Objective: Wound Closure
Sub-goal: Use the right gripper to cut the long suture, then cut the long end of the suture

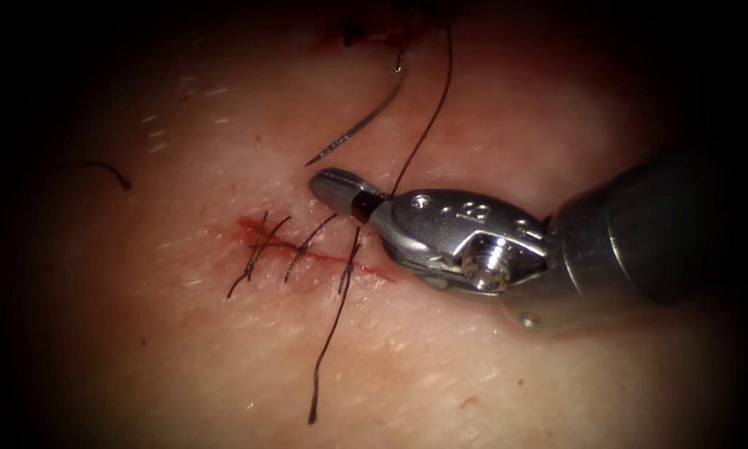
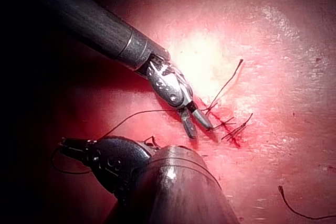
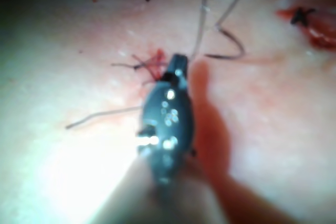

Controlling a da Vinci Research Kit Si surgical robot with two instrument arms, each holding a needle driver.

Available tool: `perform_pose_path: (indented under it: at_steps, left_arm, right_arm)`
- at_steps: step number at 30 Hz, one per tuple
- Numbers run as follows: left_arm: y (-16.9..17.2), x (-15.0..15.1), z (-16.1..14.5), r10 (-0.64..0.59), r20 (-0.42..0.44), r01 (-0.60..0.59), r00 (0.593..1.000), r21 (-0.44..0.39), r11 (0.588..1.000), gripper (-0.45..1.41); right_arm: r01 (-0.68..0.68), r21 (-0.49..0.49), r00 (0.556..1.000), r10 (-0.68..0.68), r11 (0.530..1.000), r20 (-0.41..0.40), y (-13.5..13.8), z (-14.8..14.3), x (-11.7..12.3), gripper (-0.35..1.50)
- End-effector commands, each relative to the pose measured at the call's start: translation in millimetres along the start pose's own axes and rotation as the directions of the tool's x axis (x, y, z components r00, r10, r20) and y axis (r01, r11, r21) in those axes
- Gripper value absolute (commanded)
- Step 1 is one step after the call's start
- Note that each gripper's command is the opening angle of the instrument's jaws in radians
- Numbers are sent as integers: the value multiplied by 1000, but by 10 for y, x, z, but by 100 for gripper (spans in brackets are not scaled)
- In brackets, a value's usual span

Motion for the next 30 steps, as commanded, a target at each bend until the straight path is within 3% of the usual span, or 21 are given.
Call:
perform_pose_path:
  at_steps: [1,3,15,24,25,28,30]
  left_arm:
    - [9,-6,-1,-6,0,6,1000,4,1000,-45]
    - [3,-6,-15,-3,1,3,1000,15,1000,-45]
    - [-20,-18,-79,16,27,-17,999,57,998,-45]
    - [-36,-46,-125,26,56,-31,998,105,994,-45]
    - [-37,-51,-124,-22,50,16,999,118,993,-35]
    - [-33,-66,-119,-120,45,110,992,169,979,96]
    - [-27,-78,-115,-140,61,123,988,228,966,111]
  right_arm:
    - [-4,8,1000,4,1000,6,-15,-4,-16,134]
    - [-2,10,1000,2,1000,6,-18,-13,-19,147]
    - [6,53,1000,-6,999,15,-26,-59,-24,147]
    - [8,46,1000,-9,999,13,-27,-68,-26,147]
    - [8,46,1000,-9,999,13,-27,-68,-26,147]
    - [7,46,1000,-8,999,14,-27,-69,-25,147]
    - [7,46,1000,-7,999,14,-27,-69,-25,147]
